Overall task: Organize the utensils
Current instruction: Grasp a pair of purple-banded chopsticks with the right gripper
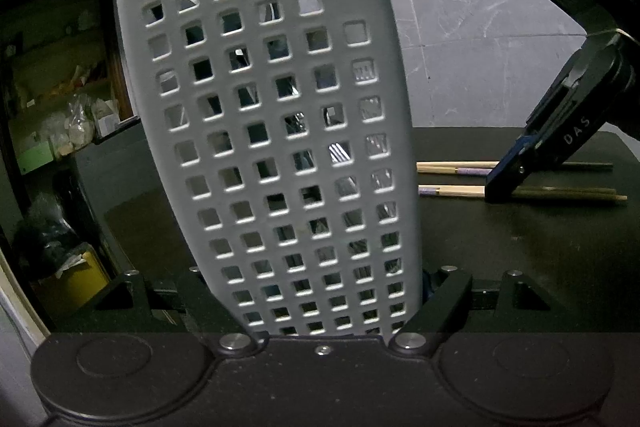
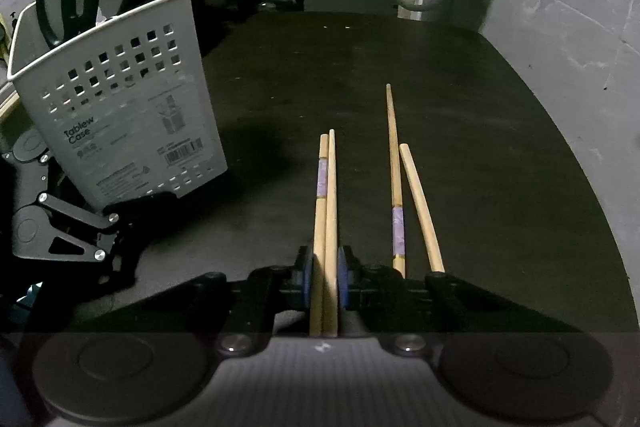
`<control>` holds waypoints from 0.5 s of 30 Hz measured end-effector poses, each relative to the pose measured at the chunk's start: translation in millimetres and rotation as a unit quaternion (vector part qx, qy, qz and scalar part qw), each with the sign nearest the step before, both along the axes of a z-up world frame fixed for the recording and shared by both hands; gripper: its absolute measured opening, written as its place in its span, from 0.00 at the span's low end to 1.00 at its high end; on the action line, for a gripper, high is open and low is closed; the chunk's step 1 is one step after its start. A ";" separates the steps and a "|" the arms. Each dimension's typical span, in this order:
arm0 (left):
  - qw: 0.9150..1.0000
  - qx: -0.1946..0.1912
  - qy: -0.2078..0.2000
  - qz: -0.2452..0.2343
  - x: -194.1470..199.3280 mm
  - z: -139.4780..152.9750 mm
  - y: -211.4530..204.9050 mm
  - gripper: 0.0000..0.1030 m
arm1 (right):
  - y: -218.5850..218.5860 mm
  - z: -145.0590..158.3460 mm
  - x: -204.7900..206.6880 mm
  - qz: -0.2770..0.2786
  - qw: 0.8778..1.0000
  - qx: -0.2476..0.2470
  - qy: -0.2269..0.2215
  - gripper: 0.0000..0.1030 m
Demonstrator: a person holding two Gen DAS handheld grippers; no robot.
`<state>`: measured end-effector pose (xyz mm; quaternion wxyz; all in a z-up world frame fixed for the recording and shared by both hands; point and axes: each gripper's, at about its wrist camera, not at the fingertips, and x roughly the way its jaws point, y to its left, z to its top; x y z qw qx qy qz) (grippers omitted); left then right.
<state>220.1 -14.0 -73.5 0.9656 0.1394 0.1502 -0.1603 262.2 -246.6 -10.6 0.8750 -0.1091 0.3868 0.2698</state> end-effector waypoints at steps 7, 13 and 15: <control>1.000 -0.009 0.006 0.004 3.5 1.4 4.2 0.77 | -1.8 0.3 -6.2 -0.005 1.000 -0.001 -0.005 0.14; 1.000 -0.019 0.008 0.007 4.5 2.9 7.6 0.76 | -3.1 1.0 -16.1 0.002 1.000 -0.004 -0.003 0.14; 1.000 -0.019 0.009 0.008 4.8 2.9 8.1 0.76 | -2.6 2.4 -20.9 0.005 1.000 -0.009 -0.001 0.14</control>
